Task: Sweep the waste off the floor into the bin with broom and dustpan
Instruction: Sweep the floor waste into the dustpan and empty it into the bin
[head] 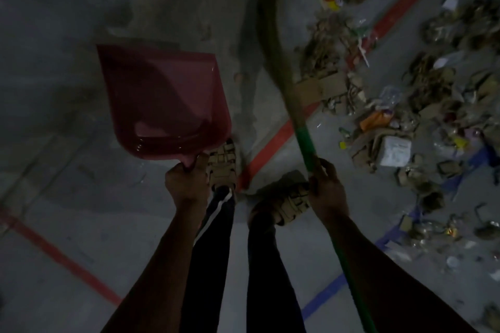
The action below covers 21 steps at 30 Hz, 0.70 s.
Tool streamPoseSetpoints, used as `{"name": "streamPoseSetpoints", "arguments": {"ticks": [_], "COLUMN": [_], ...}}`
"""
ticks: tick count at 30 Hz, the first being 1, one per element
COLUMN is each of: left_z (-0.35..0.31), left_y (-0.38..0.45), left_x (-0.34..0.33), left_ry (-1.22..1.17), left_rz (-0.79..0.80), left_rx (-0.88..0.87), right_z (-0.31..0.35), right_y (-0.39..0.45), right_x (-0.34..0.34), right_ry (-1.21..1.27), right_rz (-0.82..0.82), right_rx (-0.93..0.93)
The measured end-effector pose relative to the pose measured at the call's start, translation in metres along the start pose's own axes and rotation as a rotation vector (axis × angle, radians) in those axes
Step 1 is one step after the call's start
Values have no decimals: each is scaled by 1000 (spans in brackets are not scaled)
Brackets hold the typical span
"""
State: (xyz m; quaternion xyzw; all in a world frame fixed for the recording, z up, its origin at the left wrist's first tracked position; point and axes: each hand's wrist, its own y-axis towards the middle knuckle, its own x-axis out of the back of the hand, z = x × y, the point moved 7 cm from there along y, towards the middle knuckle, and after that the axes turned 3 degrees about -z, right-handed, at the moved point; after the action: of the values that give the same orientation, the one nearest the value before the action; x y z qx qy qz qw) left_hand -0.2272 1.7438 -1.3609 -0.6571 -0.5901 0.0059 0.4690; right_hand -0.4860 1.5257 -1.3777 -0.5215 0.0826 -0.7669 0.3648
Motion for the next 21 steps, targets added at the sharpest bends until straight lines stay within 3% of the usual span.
{"name": "streamPoseSetpoints", "arguments": {"ticks": [6,15,21], "left_z": [-2,-34,-52], "left_y": [-1,21,38], "left_x": [0,-11,-15], "left_ry": [14,38,57], "left_rz": [-19,30,19], "left_rx": [4,-101,-96], "right_z": [-8,-52,-19], "right_y": [5,33,26], "right_x": [-34,25,41], "right_ry": [-33,-111,16], "right_rz": [182,-121,-299], "right_rx": [-32,-225,-59]}}
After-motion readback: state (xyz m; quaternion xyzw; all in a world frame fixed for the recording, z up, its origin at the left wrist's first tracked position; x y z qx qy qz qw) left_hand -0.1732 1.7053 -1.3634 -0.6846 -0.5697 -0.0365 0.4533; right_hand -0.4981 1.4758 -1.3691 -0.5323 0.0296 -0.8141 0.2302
